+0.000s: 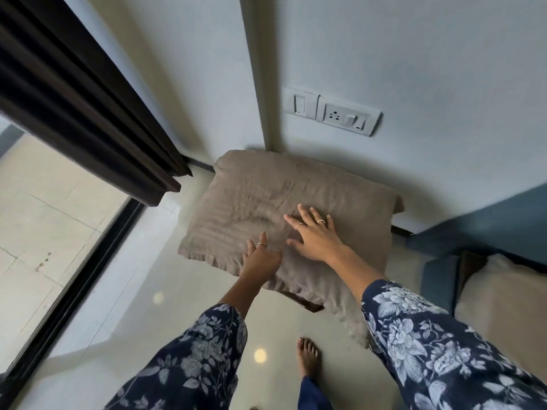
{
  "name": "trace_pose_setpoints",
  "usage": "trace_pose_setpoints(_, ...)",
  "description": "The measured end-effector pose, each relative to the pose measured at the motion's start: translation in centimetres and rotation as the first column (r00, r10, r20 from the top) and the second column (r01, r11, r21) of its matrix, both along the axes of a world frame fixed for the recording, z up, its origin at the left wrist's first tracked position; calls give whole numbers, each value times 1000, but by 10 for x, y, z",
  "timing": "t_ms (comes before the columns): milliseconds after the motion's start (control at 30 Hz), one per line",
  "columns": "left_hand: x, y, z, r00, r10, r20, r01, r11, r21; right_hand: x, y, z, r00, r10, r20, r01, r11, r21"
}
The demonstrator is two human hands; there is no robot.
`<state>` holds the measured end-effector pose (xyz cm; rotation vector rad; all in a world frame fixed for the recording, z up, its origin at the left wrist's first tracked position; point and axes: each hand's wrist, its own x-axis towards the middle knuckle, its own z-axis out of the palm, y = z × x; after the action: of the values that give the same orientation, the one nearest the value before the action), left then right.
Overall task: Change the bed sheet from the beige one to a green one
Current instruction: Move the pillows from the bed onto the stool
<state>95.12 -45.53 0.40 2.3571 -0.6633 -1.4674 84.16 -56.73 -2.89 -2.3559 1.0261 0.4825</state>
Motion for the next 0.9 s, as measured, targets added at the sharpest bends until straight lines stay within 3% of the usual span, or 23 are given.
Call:
trace_pose_setpoints(67,-6,5,13,959,-219,181,217,976,34,-20,15,15,999,-46,22,47,999,-18)
trace_pose_setpoints(167,-15,17,39,823,-450,347,454,888,77,-56,42,46,985,-167,49,169,984,-51)
trace_pose_setpoints(333,-40,33,89,596,-646,477,696,712,95,-126,106,96,891,-446,82,454,882,-130)
trace_pose_setpoints(467,-90,37,130,424,-709,563,831,552,70,-190,162,133,766,-634,101,642,747,-172)
trace_pose_setpoints(633,-190,55,162,239,-724,647,958,286,-33,-272,236,167,565,-810,157,818,524,-239)
trace_pose_setpoints(900,-371,130,180,-68,-686,725,979,-187,-85,-397,363,182,239,-960,144,943,195,-268)
